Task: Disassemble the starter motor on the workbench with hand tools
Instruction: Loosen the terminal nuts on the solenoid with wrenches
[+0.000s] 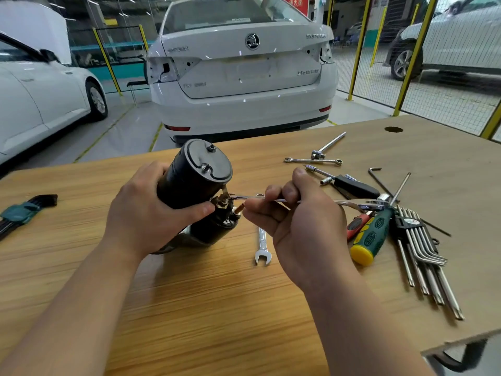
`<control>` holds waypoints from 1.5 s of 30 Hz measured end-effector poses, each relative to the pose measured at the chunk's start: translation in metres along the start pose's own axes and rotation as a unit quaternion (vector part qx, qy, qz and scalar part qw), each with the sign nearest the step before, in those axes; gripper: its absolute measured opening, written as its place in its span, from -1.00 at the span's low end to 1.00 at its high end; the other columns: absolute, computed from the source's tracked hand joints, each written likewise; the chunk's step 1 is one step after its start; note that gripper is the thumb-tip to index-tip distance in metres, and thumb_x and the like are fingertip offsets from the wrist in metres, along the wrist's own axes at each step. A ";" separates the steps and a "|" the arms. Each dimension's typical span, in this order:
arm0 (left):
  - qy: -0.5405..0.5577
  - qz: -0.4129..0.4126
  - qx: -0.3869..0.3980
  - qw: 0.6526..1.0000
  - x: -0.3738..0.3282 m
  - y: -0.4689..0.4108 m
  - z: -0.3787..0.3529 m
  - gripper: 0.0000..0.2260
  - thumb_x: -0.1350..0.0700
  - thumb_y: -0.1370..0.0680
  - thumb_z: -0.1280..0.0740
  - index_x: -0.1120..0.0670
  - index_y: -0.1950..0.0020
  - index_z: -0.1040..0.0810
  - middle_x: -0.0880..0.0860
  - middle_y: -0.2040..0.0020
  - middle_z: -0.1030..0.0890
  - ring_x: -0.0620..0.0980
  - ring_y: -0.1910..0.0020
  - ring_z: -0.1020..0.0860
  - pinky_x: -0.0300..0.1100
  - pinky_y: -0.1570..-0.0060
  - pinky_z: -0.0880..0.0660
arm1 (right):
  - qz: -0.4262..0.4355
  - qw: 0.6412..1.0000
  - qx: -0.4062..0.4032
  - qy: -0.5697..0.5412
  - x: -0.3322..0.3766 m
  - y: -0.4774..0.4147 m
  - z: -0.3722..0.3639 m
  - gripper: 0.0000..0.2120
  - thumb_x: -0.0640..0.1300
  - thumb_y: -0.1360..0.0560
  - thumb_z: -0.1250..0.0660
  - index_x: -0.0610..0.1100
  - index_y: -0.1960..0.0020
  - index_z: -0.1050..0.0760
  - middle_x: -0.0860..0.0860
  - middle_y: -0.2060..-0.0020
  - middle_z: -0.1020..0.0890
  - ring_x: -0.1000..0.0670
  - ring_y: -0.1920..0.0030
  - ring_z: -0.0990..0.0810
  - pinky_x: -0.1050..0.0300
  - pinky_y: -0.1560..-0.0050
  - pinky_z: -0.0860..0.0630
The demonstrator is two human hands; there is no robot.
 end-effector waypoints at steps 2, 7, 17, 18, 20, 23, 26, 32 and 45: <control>-0.005 -0.003 -0.005 1.000 -0.001 0.001 0.000 -0.43 -0.41 -0.09 -0.35 -0.13 0.04 -0.43 -0.20 0.14 -0.48 -0.06 0.12 -0.46 -0.09 0.17 -0.36 | 0.000 1.000 0.010 0.014 0.001 0.001 -0.001 -0.53 -0.04 -0.64 -0.17 -0.12 0.44 -0.35 -0.09 0.43 -0.51 -0.14 0.40 -0.63 0.01 0.32 -0.61; -0.015 -0.013 -0.013 1.000 0.001 0.001 0.000 -0.39 -0.42 -0.09 -0.33 -0.10 -0.01 -0.45 -0.23 0.14 -0.45 -0.07 0.10 -0.45 -0.10 0.15 -0.35 | -0.005 1.000 0.010 0.026 0.004 -0.001 -0.001 -0.52 -0.04 -0.64 -0.16 -0.12 0.44 -0.34 -0.09 0.43 -0.49 -0.15 0.43 -0.61 -0.02 0.33 -0.62; 0.009 -0.052 -0.033 0.998 0.000 0.007 0.001 -0.46 -0.38 -0.12 -0.36 -0.10 0.05 -0.39 -0.22 0.17 -0.44 -0.18 0.18 -0.38 -0.30 0.25 -0.29 | -0.044 0.999 -0.010 0.010 0.008 -0.008 0.001 -0.52 0.01 -0.65 -0.14 -0.11 0.42 -0.30 -0.06 0.46 -0.47 -0.11 0.52 -0.51 -0.03 0.37 -0.61; 0.009 -0.053 -0.032 0.998 0.000 0.007 0.001 -0.46 -0.37 -0.12 -0.36 -0.10 0.05 -0.39 -0.23 0.17 -0.44 -0.19 0.18 -0.38 -0.31 0.25 -0.30 | -0.041 0.999 -0.012 0.010 0.008 -0.006 -0.001 -0.52 0.01 -0.65 -0.15 -0.12 0.43 -0.31 -0.07 0.46 -0.47 -0.11 0.52 -0.52 -0.03 0.37 -0.61; 0.007 -0.051 -0.028 0.998 0.000 0.006 0.001 -0.44 -0.37 -0.12 -0.36 -0.09 0.03 -0.41 -0.22 0.16 -0.44 -0.15 0.15 -0.41 -0.26 0.25 -0.31 | -0.032 0.999 -0.016 0.011 0.003 0.000 -0.004 -0.50 0.00 -0.63 -0.18 -0.11 0.46 -0.35 -0.06 0.46 -0.48 -0.11 0.50 -0.54 -0.02 0.36 -0.61; 0.002 -0.043 -0.028 0.999 0.001 0.005 0.001 -0.41 -0.38 -0.12 -0.36 -0.07 0.00 -0.44 -0.18 0.15 -0.46 -0.10 0.12 -0.44 -0.19 0.21 -0.33 | 0.001 0.999 -0.013 0.039 -0.005 0.005 -0.007 -0.42 -0.01 -0.62 -0.18 -0.03 0.59 -0.39 -0.02 0.48 -0.48 -0.09 0.49 -0.53 -0.02 0.31 -0.63; 0.002 -0.043 -0.031 0.999 0.000 0.006 0.001 -0.38 -0.37 -0.11 -0.36 -0.02 -0.02 -0.46 -0.09 0.10 -0.50 -0.05 0.11 -0.46 -0.12 0.17 -0.35 | 0.018 0.998 -0.008 0.068 -0.001 -0.002 -0.006 -0.43 -0.01 -0.64 -0.16 -0.03 0.56 -0.37 -0.03 0.48 -0.48 -0.09 0.52 -0.50 -0.01 0.33 -0.62; 0.003 -0.076 -0.036 0.996 0.001 0.009 0.003 -0.41 -0.36 -0.14 -0.37 0.01 0.02 -0.43 -0.10 0.13 -0.45 -0.09 0.16 -0.42 -0.25 0.24 -0.30 | -0.051 0.999 0.000 0.003 0.000 -0.011 -0.002 -0.56 0.00 -0.65 -0.14 -0.12 0.37 -0.29 -0.06 0.48 -0.45 -0.10 0.55 -0.45 -0.06 0.33 -0.61; 0.009 -0.095 -0.037 0.995 0.004 0.008 0.002 -0.48 -0.34 -0.16 -0.39 -0.10 0.04 -0.37 -0.13 0.16 -0.46 -0.18 0.17 -0.37 -0.29 0.23 -0.29 | -0.032 0.999 0.007 0.021 -0.001 -0.016 0.000 -0.40 0.00 -0.65 -0.14 -0.05 0.57 -0.35 -0.02 0.55 -0.43 -0.06 0.60 -0.39 0.01 0.43 -0.56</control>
Point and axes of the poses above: each hand's wrist, its own y-axis away from the middle knuckle, its own z-axis out of the back of the hand, x = y × z, the point moved 3 cm from there along -y, towards the middle knuckle
